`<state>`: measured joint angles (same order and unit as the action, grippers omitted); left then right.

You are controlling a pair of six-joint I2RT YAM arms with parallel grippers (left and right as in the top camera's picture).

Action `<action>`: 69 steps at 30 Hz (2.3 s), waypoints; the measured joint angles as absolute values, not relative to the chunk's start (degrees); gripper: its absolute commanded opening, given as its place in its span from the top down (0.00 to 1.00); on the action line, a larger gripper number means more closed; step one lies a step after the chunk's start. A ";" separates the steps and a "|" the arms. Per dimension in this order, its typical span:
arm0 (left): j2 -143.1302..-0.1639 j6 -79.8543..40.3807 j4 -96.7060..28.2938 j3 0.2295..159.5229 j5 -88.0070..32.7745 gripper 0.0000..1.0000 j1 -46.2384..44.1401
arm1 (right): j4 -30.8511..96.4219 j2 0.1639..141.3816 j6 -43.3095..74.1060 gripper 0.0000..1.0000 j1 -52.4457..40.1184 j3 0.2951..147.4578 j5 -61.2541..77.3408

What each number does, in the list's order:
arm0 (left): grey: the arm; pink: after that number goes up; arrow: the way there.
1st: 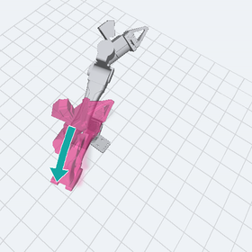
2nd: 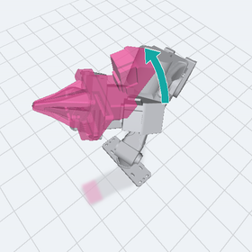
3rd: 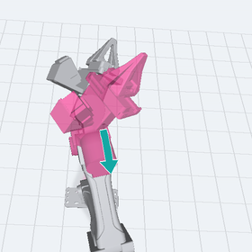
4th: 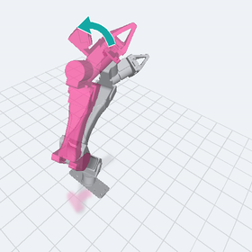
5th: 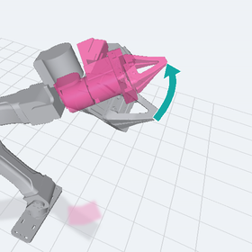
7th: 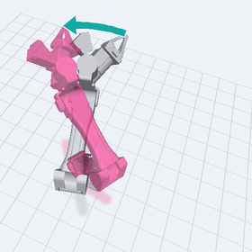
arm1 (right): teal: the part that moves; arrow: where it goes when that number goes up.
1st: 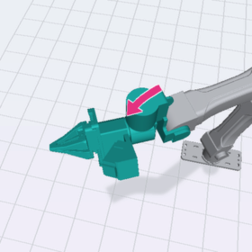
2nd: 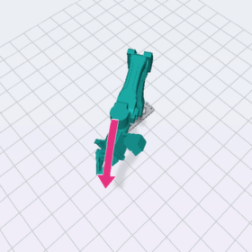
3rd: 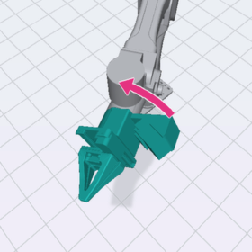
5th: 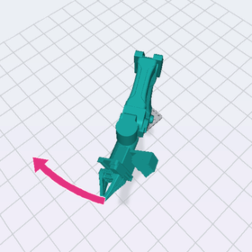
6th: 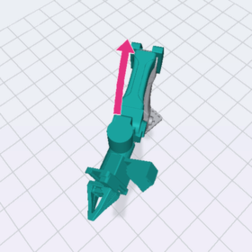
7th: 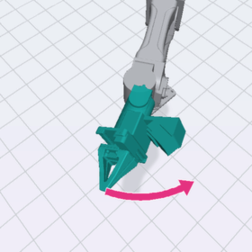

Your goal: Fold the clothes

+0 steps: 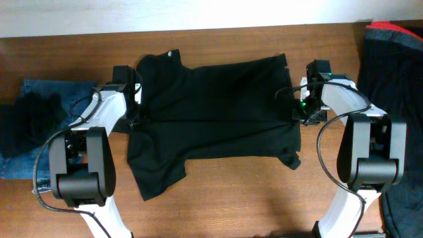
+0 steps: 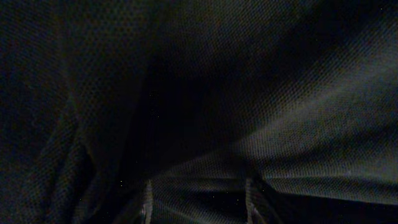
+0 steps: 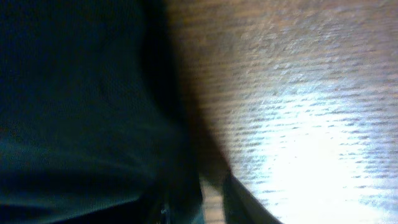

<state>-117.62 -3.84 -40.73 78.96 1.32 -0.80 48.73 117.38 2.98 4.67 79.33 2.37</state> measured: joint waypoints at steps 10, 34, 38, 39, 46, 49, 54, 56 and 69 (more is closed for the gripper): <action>-121.62 -3.84 -58.04 93.67 2.39 0.48 1.13 | 56.18 117.73 3.11 0.65 4.69 85.54 0.62; -93.84 -5.74 -72.58 86.17 -1.15 0.50 -4.67 | 74.85 78.43 8.84 0.26 4.73 82.19 1.06; -90.89 -9.08 -68.60 69.49 -3.18 0.48 -4.73 | 67.31 76.34 8.99 0.24 4.73 71.05 2.55; -90.85 -9.50 -67.29 66.02 -3.73 0.48 -4.75 | 64.97 76.82 9.02 0.23 4.73 67.53 3.07; -90.85 -11.42 -59.59 52.82 -6.33 0.44 -4.75 | 50.24 79.35 9.02 0.16 4.73 52.75 5.78; -90.72 -11.70 -56.42 49.69 -7.46 0.44 -4.75 | 46.74 80.77 9.04 0.16 4.73 50.37 6.55; -90.63 -12.51 -54.41 47.72 -7.11 0.44 -4.71 | 45.04 83.79 9.02 0.16 4.73 50.22 7.01; -90.63 -13.17 -54.30 47.72 -5.98 0.44 -4.69 | 44.86 84.33 9.02 0.16 4.73 50.22 7.01; -90.63 -21.58 -52.25 47.72 -0.56 0.44 -4.71 | 44.29 84.62 9.06 0.14 4.73 50.22 7.01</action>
